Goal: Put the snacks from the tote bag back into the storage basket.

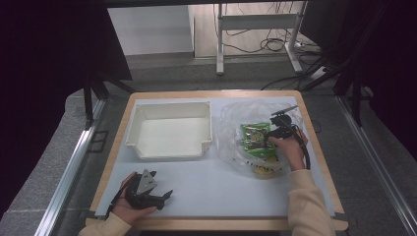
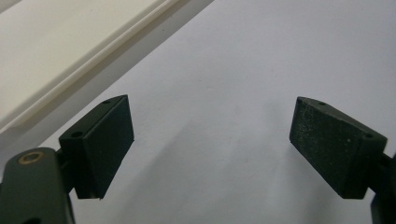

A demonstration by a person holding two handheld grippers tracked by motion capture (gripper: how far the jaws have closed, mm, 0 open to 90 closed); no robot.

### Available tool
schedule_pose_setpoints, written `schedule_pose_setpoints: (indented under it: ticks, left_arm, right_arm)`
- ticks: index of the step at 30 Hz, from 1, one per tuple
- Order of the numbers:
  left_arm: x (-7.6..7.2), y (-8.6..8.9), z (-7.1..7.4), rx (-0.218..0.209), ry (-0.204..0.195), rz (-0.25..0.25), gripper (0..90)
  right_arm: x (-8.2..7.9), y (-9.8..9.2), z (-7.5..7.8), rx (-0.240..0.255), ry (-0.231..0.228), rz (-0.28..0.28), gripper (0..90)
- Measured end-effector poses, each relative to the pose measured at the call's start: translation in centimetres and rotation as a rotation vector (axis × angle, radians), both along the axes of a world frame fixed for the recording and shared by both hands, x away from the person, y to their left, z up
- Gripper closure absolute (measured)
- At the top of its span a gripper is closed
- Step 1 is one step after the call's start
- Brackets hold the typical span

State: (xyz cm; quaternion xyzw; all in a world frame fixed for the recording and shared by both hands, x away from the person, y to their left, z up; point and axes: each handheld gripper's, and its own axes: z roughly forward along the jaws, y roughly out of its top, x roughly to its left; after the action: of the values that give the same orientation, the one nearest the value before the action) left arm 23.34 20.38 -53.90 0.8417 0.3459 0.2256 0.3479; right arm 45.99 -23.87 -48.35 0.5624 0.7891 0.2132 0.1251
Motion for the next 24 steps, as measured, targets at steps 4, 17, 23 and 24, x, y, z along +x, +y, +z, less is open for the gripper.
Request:
schedule_pose_setpoints:
  ticks: [4,17,23,24]
  left_arm:
    - [0.0,0.0,0.0,-0.001,0.0,-0.002,13.5]
    - [-0.03,0.06,0.04,0.001,0.001,-0.006,13.5]
    - [-0.06,0.01,0.04,0.003,0.0,-0.009,13.5]
    - [-0.06,0.0,0.03,0.003,-0.001,-0.009,13.5]
  right_arm:
    - [0.08,0.1,-0.15,-0.006,0.003,-0.004,55.7]
    - [0.15,0.38,-0.61,-0.006,0.009,-0.026,68.8]
    - [0.0,0.77,-0.75,-0.022,0.008,-0.04,73.5]
    - [-0.02,0.82,-0.76,-0.026,0.007,-0.041,74.6]
